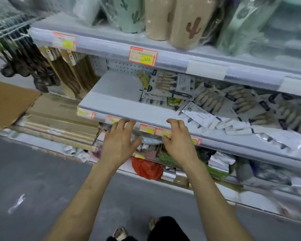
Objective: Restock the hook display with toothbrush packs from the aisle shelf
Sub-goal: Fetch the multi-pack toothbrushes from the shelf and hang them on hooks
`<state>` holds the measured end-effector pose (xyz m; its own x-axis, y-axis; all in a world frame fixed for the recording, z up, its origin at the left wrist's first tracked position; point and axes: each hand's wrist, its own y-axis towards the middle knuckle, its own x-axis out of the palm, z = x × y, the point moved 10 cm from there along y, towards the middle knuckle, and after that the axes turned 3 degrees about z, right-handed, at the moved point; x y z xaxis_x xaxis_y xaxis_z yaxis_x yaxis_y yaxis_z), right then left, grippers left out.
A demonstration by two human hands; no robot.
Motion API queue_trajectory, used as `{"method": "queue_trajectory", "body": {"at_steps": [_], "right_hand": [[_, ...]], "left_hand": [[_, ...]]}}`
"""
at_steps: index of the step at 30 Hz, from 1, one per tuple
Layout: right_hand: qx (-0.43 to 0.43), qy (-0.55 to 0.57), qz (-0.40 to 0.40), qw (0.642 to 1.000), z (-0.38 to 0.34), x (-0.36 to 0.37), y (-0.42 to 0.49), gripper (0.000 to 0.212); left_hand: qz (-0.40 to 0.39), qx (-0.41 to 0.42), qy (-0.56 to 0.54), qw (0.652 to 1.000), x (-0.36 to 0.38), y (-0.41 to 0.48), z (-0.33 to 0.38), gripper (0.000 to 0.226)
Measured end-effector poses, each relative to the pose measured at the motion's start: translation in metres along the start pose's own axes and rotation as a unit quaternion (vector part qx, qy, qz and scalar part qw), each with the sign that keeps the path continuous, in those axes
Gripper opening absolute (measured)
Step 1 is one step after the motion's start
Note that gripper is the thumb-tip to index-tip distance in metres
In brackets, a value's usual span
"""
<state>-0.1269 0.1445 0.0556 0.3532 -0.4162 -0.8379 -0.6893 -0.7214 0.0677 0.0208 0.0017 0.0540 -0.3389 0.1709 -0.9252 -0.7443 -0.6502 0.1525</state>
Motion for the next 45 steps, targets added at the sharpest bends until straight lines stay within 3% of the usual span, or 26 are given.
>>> {"method": "queue_trajectory", "body": {"at_steps": [5,11,22,27,31,36,40,42,45], "right_hand": [[0.087,0.042,0.069,0.993,0.05,-0.018,-0.01,0.053],[0.215,0.149,0.153,0.953,0.126,-0.03,-0.001,0.059],[0.295,0.226,0.271,0.888,0.219,-0.033,0.032,0.062],[0.306,0.352,0.331,0.82,0.234,-0.032,0.038,0.06],[0.309,0.466,0.328,0.761,0.237,-0.021,0.043,0.056],[0.282,0.549,0.311,0.722,0.242,-0.009,0.053,0.018],[0.281,0.574,0.293,0.711,0.249,-0.007,0.052,0.019],[0.279,0.571,0.279,0.719,0.25,-0.007,0.055,0.018],[0.276,0.569,0.275,0.724,0.251,-0.011,0.058,0.019]], "left_hand": [[-0.039,0.054,-0.012,0.998,0.024,0.019,0.014,0.069],[-0.044,0.085,0.002,0.995,0.053,0.042,0.028,0.06],[-0.033,0.093,0.014,0.995,0.097,0.074,0.04,0.058],[-0.035,0.089,0.012,0.995,0.107,0.086,0.033,0.058],[-0.017,0.091,-0.011,0.996,0.108,0.102,0.042,0.052],[-0.041,0.042,-0.12,0.991,0.124,0.128,0.057,0.049],[-0.039,0.001,-0.192,0.981,0.139,0.159,0.072,0.045],[-0.029,-0.058,-0.263,0.963,0.145,0.176,0.072,0.038],[-0.018,-0.171,-0.386,0.906,0.159,0.194,0.063,0.036]]}}
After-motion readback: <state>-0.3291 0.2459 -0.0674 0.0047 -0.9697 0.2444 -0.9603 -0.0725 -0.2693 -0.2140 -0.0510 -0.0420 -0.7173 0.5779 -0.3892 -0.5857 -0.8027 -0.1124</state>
